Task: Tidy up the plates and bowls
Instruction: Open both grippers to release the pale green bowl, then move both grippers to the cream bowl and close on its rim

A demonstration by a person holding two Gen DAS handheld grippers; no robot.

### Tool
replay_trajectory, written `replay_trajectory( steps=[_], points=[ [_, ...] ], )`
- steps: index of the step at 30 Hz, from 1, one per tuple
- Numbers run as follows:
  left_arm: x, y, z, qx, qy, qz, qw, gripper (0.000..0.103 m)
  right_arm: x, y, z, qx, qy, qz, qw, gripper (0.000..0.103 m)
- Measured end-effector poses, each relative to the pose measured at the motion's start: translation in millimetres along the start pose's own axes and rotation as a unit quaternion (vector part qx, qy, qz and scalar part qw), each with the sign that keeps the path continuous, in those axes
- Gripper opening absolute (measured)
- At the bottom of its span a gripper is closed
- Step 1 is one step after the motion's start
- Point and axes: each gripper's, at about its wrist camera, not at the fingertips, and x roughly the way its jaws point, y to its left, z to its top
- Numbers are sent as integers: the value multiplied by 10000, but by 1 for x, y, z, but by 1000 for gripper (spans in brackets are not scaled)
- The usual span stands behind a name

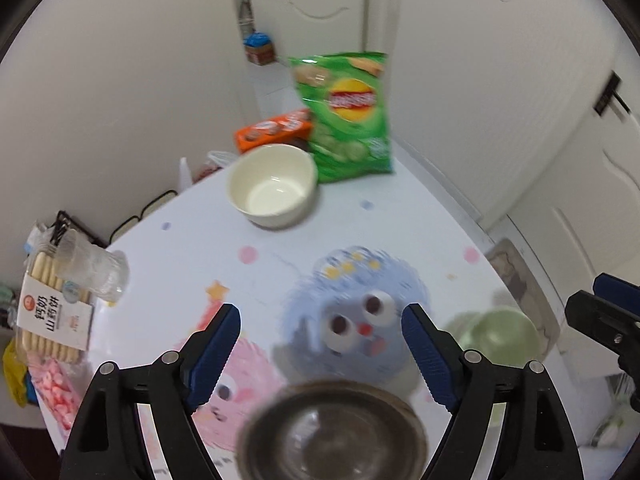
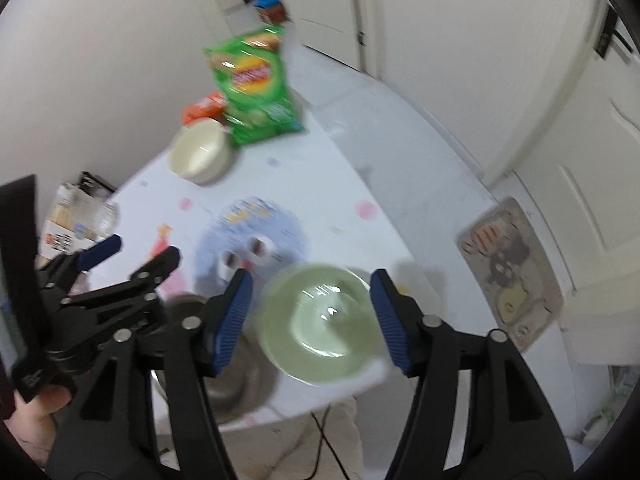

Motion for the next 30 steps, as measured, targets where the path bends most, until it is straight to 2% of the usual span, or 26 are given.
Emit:
replay_trajectory(
  steps=[5,12,17,23,30],
  points=[
    [20,38,21,-199,2,52,9998,85,30,36,35,-208,-6,328,9992,68],
    [70,77,51,-340,233,259,9988,85,90,72,78,-273,179,451,9984,68],
    [97,94,70,-416,257,219,9986,85,129,94,102,-278,385,488,9977,68],
    [128,112,92,-607,376,187,9973,85,168,104,124,-175,598,454,9970,68],
    [154,126,103,-635,506,202,9965,85,194,109,135,-60,753,424,9962,68]
  ],
)
